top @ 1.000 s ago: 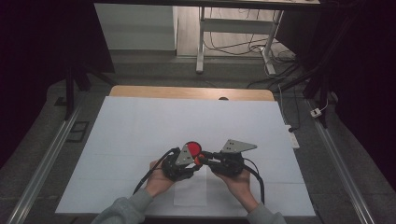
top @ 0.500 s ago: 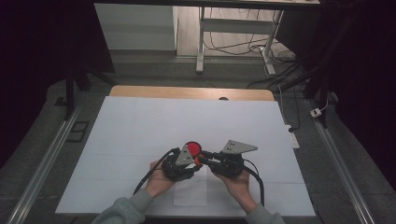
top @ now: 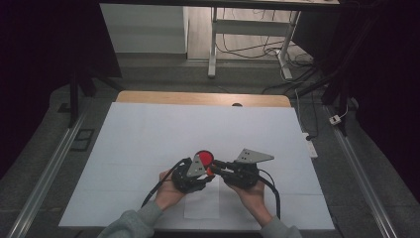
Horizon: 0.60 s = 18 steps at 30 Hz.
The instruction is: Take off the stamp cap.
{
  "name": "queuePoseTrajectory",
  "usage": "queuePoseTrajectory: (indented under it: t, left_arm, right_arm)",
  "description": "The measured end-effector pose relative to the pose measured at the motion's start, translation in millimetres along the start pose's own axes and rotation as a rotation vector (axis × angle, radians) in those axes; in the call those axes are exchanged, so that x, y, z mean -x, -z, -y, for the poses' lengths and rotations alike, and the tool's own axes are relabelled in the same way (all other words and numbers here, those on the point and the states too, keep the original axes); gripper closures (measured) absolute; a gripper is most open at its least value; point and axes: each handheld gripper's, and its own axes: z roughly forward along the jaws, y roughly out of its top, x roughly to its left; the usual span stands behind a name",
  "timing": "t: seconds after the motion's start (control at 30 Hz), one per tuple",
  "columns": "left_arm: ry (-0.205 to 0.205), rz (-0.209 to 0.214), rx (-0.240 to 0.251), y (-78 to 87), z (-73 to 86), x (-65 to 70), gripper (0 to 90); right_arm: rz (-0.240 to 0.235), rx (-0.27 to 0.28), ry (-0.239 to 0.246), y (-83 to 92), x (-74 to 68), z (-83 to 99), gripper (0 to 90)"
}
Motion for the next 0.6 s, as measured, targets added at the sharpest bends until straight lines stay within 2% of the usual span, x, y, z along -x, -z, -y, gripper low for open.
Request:
queuePoseTrajectory:
  t: [0.17,0.47,0.6]
  left_arm:
    - [-0.008,-0.004,-0.018,-1.8,1.0,-0.2,65.3]
    - [-0.007,0.004,-0.02,-1.4,0.9,-0.8,65.3]
    - [-0.001,0.011,-0.015,-2.0,1.5,-1.4,65.4]
  right_arm:
    - [-0.009,0.004,-0.029,-3.6,0.9,4.5,71.4]
    - [-0.013,-0.001,-0.013,-5.8,-1.1,5.0,70.6]
    - [0.019,-0.011,0.02,-4.2,-2.6,4.2,72.8]
